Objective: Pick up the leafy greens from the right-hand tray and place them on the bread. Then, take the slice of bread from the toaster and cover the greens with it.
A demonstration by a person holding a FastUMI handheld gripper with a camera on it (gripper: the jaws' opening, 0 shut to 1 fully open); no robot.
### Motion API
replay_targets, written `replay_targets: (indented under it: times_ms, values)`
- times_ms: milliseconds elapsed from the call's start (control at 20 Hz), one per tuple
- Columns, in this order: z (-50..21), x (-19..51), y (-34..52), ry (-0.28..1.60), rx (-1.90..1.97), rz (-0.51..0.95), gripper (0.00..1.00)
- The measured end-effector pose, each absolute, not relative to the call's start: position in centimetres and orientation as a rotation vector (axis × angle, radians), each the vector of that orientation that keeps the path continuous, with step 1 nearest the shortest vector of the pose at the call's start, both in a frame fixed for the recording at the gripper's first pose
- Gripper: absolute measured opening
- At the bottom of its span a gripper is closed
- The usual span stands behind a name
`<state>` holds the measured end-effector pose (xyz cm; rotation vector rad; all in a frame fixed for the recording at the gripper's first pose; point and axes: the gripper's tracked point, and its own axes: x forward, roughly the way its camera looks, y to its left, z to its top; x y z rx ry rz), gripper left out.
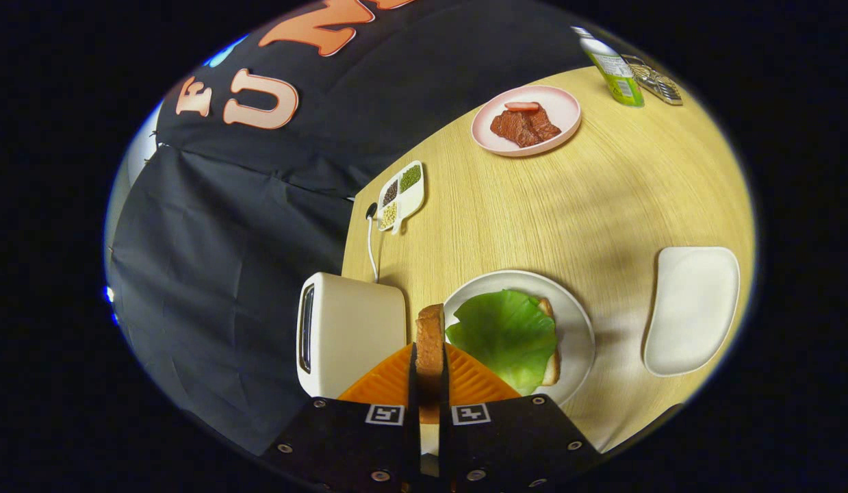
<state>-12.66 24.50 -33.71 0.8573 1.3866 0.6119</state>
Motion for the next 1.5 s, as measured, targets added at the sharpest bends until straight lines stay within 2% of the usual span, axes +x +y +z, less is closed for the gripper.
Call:
replay_targets:
  times_ms: [250,400,700,750,950,1250,1500]
  values:
    - [-37.9,-14.3,23.7,1.474,0.767,0.587,0.11]
    - [-38.5,-13.8,23.3,1.448,0.734,0.573,0.14]
    - [-39.7,-13.2,20.4,1.382,0.582,0.505,0.5]
    - [-39.0,-12.6,19.9,1.345,0.568,0.5,0.58]
    - [-33.9,-8.5,16.5,1.123,0.481,0.458,0.58]
    - [-21.6,-2.1,9.8,0.727,0.414,0.332,0.87]
    - [-14.9,0.0,4.4,0.519,0.309,0.217,0.92]
